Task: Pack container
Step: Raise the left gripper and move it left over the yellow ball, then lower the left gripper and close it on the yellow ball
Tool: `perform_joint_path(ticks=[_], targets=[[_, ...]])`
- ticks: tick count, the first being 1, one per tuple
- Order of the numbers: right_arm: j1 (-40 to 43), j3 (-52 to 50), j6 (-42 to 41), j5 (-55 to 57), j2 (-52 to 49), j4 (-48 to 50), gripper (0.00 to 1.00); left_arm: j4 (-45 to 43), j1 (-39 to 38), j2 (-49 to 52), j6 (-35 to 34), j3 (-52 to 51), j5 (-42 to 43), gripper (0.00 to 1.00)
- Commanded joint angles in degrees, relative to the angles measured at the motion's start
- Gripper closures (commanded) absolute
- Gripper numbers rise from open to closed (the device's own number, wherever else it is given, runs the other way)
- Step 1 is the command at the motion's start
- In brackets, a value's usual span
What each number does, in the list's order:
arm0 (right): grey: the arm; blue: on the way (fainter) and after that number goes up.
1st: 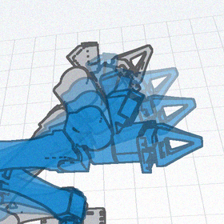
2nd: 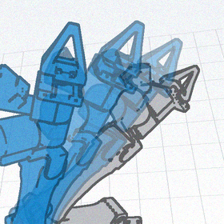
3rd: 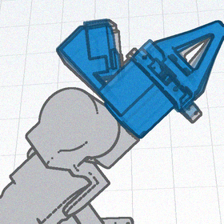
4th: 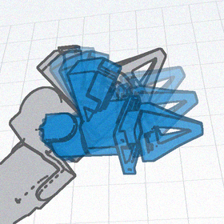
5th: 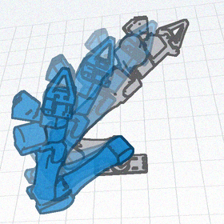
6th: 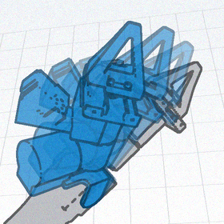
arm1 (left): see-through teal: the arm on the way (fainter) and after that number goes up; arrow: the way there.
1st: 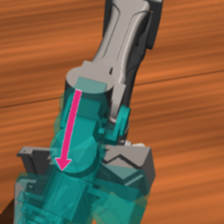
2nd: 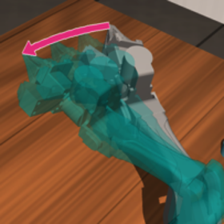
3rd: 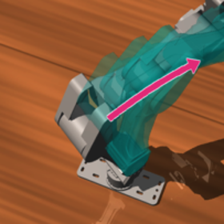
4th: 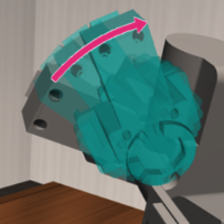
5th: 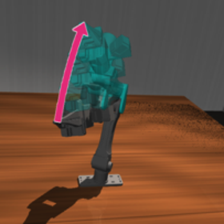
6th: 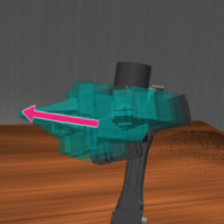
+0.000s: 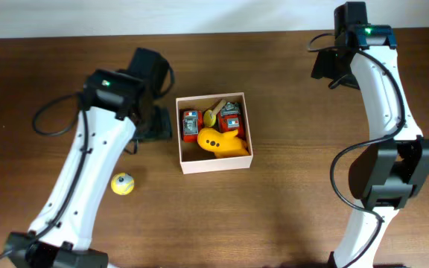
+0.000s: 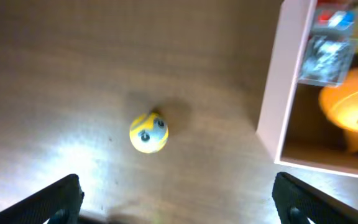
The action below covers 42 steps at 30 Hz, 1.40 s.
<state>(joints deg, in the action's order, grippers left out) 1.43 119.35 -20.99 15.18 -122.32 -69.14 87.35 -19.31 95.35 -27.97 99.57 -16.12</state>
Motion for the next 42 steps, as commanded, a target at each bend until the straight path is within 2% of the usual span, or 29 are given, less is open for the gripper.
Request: perform_joint_path(ticks=[1, 4, 8, 13, 23, 28, 31, 42], targets=[[0.20, 0.00, -0.24, 0.48, -0.24, -0.02, 0.01, -1.79, 0.39, 0.74, -3.48, -7.72, -0.20, 0.01], [0.20, 0.00, -0.24, 0.48, -0.24, -0.02, 0.01, -5.07, 1.42, 0.74, -6.05, -15.21, 1.31, 0.01], [0.20, 0.00, -0.24, 0.50, -0.24, -0.02, 0.01, -12.20, 4.61, 0.74, -5.51, -24.15, 7.65, 0.01], [0.20, 0.00, -0.24, 0.48, -0.24, -0.02, 0.01, -18.18, 9.73, 0.74, 7.15, -30.25, 16.17, 0.01], [0.20, 0.00, -0.24, 0.48, -0.24, -0.02, 0.01, -17.77, 23.26, 0.74, 24.35, -34.07, 18.97, 0.01], [0.20, 0.00, -0.24, 0.50, -0.24, -0.02, 0.01, -21.99, 27.58, 0.74, 27.12, -34.07, 21.40, 0.01], [0.20, 0.00, -0.24, 0.48, -0.24, -0.02, 0.01, -23.98, 27.89, 0.79, 28.94, -34.07, 21.27, 0.01], [0.20, 0.00, -0.24, 0.48, -0.24, -0.02, 0.01, -31.23, 27.74, 0.96, 28.94, -37.40, 21.31, 0.01]])
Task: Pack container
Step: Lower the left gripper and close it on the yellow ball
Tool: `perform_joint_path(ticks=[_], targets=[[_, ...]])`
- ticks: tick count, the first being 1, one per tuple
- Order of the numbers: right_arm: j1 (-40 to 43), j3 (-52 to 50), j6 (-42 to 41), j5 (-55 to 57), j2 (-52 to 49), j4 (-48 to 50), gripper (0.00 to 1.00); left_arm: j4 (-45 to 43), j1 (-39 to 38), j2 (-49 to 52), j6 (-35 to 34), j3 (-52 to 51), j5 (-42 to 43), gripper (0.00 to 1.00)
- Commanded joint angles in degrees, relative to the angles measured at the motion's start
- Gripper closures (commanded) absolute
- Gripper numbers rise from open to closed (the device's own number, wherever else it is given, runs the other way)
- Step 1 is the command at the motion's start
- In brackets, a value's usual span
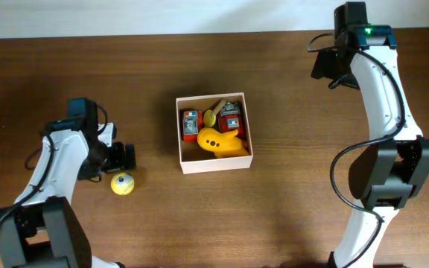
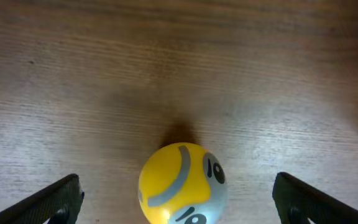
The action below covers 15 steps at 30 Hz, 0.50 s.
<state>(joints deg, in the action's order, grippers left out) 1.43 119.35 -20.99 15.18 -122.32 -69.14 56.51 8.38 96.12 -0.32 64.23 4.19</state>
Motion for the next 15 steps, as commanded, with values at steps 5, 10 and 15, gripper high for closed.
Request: perform_joint_path(ticks=[5, 10, 15], targets=[[0.20, 0.00, -0.24, 0.48, -0.24, -0.02, 0.01, -1.49, 0.02, 0.20, 1.27, -5.27, 1.90, 0.01], [0.20, 0.00, -0.24, 0.50, -0.24, -0.02, 0.01, -2.86, 0.02, 0.20, 1.25, -7.10, 5.09, 0.01], [0.20, 0.00, -0.24, 0.48, -0.24, -0.02, 0.01, -5.16, -0.02, 0.20, 1.27, -9.33, 5.07, 0.00]])
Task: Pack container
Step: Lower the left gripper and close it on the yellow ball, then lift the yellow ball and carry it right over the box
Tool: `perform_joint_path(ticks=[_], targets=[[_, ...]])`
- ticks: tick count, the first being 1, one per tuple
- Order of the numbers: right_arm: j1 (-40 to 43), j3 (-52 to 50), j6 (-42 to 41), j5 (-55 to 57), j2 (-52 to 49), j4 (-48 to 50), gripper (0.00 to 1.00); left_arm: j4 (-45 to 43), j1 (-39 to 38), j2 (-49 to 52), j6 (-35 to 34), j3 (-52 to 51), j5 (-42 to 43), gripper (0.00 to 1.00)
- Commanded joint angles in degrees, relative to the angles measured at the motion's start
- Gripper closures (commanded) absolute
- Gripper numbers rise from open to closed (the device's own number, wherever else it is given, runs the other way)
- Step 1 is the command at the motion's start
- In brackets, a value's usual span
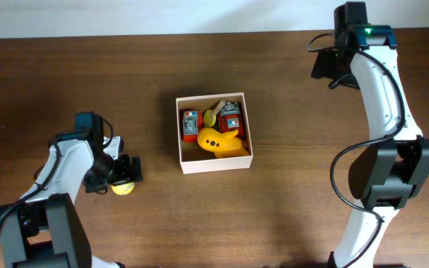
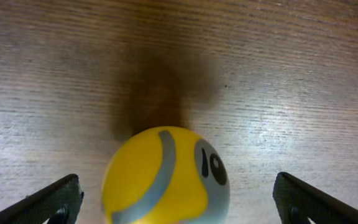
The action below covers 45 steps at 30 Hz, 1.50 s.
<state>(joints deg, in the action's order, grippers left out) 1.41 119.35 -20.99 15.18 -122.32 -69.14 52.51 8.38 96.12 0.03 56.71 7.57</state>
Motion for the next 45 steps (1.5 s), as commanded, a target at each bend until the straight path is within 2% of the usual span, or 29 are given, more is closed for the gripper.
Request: perform_joint_path(ticks=[1, 4, 6, 11, 13, 16, 30, 45], targets=[[0.22, 0.00, -0.24, 0.48, -0.24, -0.02, 0.01, -1.62, -0.02, 0.20, 0.90, -2.40, 1.68, 0.00], [0.22, 0.00, -0.24, 0.48, -0.24, -0.02, 0.01, -2.82, 0.00, 0.24, 0.87, -3.91, 1.66, 0.03], [0.22, 0.00, -0.24, 0.48, -0.24, -0.02, 0.01, -3.02, 0.00, 0.28, 0.87, -4.26, 1.66, 0.10], [0.22, 0.00, -0.24, 0.48, -0.24, -0.02, 0.01, -3.08, 0.00, 0.28, 0.83, -4.24, 1.68, 0.42], [0.22, 0.00, -0.24, 0.48, -0.24, -0.02, 0.01, -3.13, 0.00, 0.28, 0.83, -4.24, 1.68, 0.49], [0.22, 0.00, -0.24, 0.48, -0.24, -0.02, 0.01, -3.74, 0.00, 0.28, 0.72, -4.26, 1.66, 0.53], [0.22, 0.00, -0.24, 0.48, -0.24, -0.02, 0.01, -6.43, 0.00, 0.28, -0.90, -2.51, 2.19, 0.54], [0.22, 0.00, -0.24, 0.48, -0.24, -0.02, 0.01, 2.95, -1.11, 0.28, -0.50, 14.05, 2.73, 0.54]])
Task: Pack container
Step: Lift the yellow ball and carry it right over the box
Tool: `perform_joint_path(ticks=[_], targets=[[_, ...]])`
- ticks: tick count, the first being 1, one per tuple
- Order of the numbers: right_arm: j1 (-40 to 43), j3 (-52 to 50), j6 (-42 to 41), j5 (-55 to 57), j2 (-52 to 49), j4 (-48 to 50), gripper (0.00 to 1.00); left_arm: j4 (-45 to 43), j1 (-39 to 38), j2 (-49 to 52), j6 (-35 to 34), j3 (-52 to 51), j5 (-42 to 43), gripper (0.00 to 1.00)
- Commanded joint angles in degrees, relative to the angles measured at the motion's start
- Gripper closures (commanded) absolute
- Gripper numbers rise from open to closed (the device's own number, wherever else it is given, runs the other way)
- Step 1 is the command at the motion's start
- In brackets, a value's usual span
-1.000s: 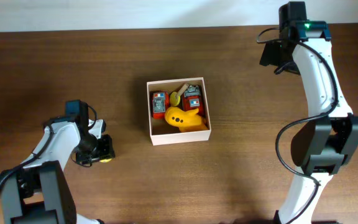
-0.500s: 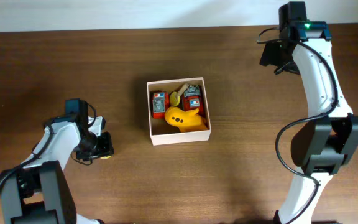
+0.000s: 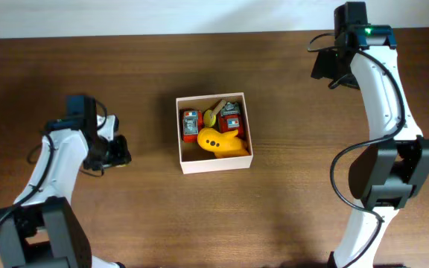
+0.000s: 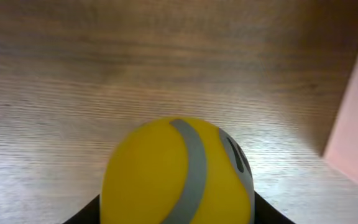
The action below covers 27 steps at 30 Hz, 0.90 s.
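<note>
A yellow ball with a grey band and dark eyes fills the lower middle of the left wrist view. My left gripper is shut on it, its dark fingers pressing both sides. In the overhead view the left gripper sits left of the pale pink box, and the ball is hidden beneath it. The box's wall shows at the right edge of the wrist view. My right gripper hangs at the far right of the table, away from the box, and its fingers are not discernible.
The box holds a yellow duck-like toy, two red items and a small yellowish piece. Brown wooden table surrounds it. The right arm's base stands at the right.
The left gripper was open around the ball on the table, nearer the front. Now it is shut on the ball and sits farther back, with the box wall in its view.
The left gripper was first open beside the box, with the ball lying on the table nearer the front. Then it was open just behind the ball, then open astride it. Now it is shut on the ball. The right arm has stayed still.
</note>
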<state>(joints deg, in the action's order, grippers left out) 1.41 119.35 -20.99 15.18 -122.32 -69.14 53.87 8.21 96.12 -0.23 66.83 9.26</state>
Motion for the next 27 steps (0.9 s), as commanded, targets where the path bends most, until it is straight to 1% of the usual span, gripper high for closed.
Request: perform_joint_path(ticks=[1, 6, 11, 12, 20, 27], targets=[[0.22, 0.00, -0.24, 0.48, -0.24, -0.02, 0.01, 2.47, -1.46, 0.28, -0.11, 5.14, 0.92, 0.54], [0.22, 0.00, -0.24, 0.48, -0.24, -0.02, 0.01, 5.57, -5.46, 0.28, 0.09, 10.93, 0.83, 0.54], [0.22, 0.00, -0.24, 0.50, -0.24, -0.02, 0.01, 6.43, -11.39, 0.28, 0.09, 14.69, 0.81, 0.54], [0.22, 0.00, -0.24, 0.48, -0.24, -0.02, 0.01, 6.43, -13.53, 0.28, 0.09, 15.21, 0.81, 0.54], [0.22, 0.00, -0.24, 0.48, -0.24, -0.02, 0.01, 6.43, -23.93, 0.28, 0.04, 15.43, 0.83, 0.54], [0.22, 0.00, -0.24, 0.50, -0.24, -0.02, 0.01, 6.45, -29.94, 0.28, 0.04, 15.41, 0.85, 0.55]])
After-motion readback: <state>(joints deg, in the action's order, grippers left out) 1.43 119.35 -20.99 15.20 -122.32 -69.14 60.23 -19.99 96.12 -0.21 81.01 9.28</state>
